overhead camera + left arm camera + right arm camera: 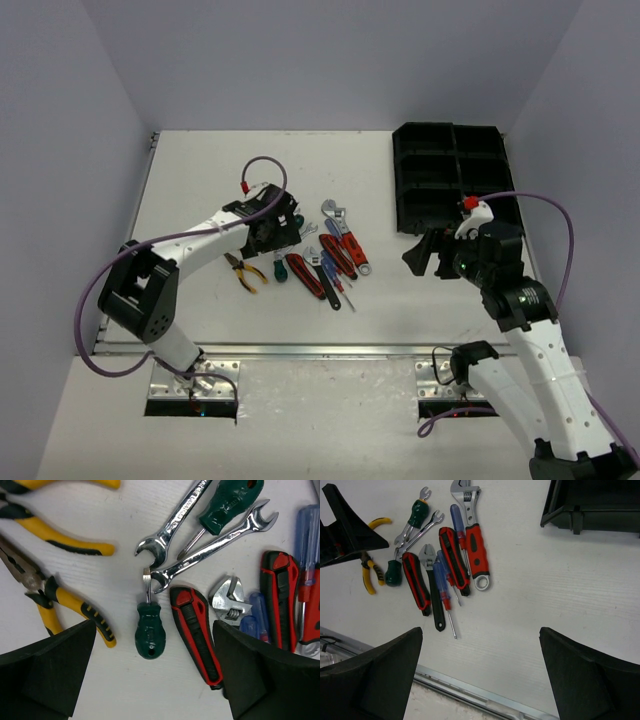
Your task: Sort the tools into containers
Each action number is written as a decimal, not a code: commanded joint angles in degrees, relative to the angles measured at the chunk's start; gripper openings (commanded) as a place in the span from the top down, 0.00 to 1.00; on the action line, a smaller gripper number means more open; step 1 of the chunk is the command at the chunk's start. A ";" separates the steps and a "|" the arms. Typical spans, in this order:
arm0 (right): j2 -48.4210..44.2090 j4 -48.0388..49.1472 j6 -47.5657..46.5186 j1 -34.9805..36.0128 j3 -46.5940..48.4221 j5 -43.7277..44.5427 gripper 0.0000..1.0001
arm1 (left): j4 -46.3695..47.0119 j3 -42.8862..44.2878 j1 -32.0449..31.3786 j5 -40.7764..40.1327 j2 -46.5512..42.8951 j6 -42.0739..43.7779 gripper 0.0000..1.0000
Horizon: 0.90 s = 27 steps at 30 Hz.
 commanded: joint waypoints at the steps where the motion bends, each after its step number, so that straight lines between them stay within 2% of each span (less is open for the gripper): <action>1: 0.64 3.87 -0.64 -0.10 -0.43 -2.87 0.01 | 7.15 3.92 0.31 0.86 2.50 15.67 0.00; 5: 1.76 5.10 0.00 -0.10 -0.64 -4.43 0.01 | 4.20 12.22 0.43 -0.35 9.31 19.55 0.00; 7: 2.37 5.57 0.54 -0.10 -0.54 -5.78 0.01 | 3.60 16.87 0.36 1.92 12.61 21.49 0.00; 10: 3.10 6.09 1.04 -0.10 -0.80 -6.99 0.01 | 5.31 20.12 0.35 3.53 16.89 24.42 0.00; 14: 3.19 5.49 0.86 -0.10 -0.79 -7.59 0.01 | 3.48 25.72 0.86 1.08 21.53 26.71 0.03; 19: 2.52 4.83 0.14 -0.10 -0.83 -6.99 0.01 | 3.02 28.54 0.87 3.03 25.19 28.00 0.17; 27: 2.94 5.44 0.28 -0.09 -1.88 -8.18 0.01 | 2.81 30.16 0.87 2.50 28.49 29.30 0.32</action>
